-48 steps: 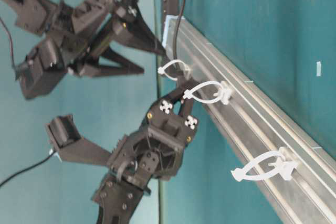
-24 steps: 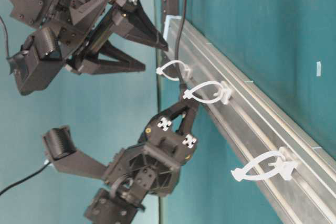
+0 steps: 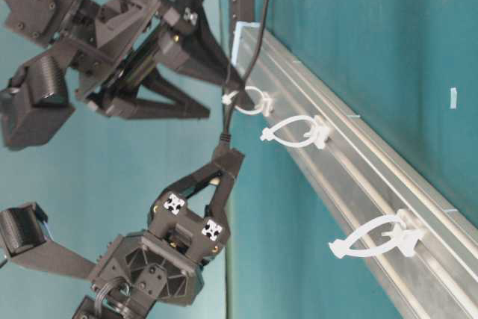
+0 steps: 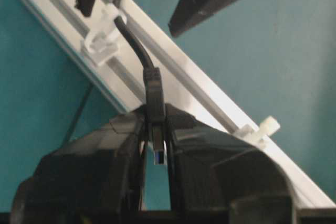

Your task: Pass the USB cable through three rings with both arms.

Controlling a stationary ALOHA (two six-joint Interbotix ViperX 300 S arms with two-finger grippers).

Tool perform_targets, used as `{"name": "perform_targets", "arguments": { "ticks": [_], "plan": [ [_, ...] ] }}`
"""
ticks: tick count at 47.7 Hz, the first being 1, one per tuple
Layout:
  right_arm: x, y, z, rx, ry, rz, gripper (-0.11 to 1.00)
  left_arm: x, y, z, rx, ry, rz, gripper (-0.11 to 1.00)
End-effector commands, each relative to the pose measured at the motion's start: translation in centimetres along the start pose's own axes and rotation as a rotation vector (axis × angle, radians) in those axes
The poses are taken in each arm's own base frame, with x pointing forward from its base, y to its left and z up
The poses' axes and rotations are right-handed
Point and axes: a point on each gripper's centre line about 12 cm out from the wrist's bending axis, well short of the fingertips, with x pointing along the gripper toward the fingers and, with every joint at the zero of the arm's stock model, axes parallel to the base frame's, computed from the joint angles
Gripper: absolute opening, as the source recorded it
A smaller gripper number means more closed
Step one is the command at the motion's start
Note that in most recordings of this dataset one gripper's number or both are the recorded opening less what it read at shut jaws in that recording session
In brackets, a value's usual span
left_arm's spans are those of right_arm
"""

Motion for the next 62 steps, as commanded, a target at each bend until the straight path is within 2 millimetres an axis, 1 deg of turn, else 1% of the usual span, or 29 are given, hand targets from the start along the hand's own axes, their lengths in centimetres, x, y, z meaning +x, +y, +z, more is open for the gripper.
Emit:
{"name": "perform_targets", "arguments": {
  "ticks": [1, 9, 19, 27, 31, 38, 47, 55, 62],
  "plan": [
    [-0.1, -0.5, 0.9, 0.010, -0.039, -0.030, 0.81, -0.4, -0.6, 1.1, 0.013, -0.032, -0.016, 0.09],
    [0.5, -0.5, 1.1, 0.009, -0.060, -0.046, 0.81, -0.4, -0.7, 1.1, 0.016, -0.031, -0.017, 0.09],
    [1.6, -0.1, 0.7, 0.006, -0.038, -0.025, 0.80, -0.4, -0.7, 1.2, 0.019, -0.034, -0.017, 0.09],
    [1.6, -0.2, 0.8, 0.007, -0.044, -0.030, 0.75, -0.4, -0.8, 1.2, 0.020, -0.033, -0.019, 0.09],
    [1.7, -0.3, 0.9, 0.001, -0.043, -0.030, 0.69, -0.3, -0.7, 1.2, 0.019, -0.034, -0.017, 0.09],
    [1.7, -0.3, 0.9, -0.011, -0.042, -0.032, 0.50, -0.3, -0.7, 1.3, 0.019, -0.035, -0.018, 0.09],
    [1.9, 0.0, 0.7, -0.014, -0.028, -0.016, 0.31, -0.3, -0.7, 1.3, 0.019, -0.037, -0.018, 0.09],
    [1.9, 0.0, 0.9, -0.020, -0.026, -0.014, 0.18, -0.3, -0.7, 1.3, 0.019, -0.037, -0.018, 0.09],
    [1.9, 0.2, 1.3, -0.057, -0.022, -0.006, 0.12, -0.3, -0.7, 1.3, 0.014, -0.035, -0.018, 0.09]
  ]
}}
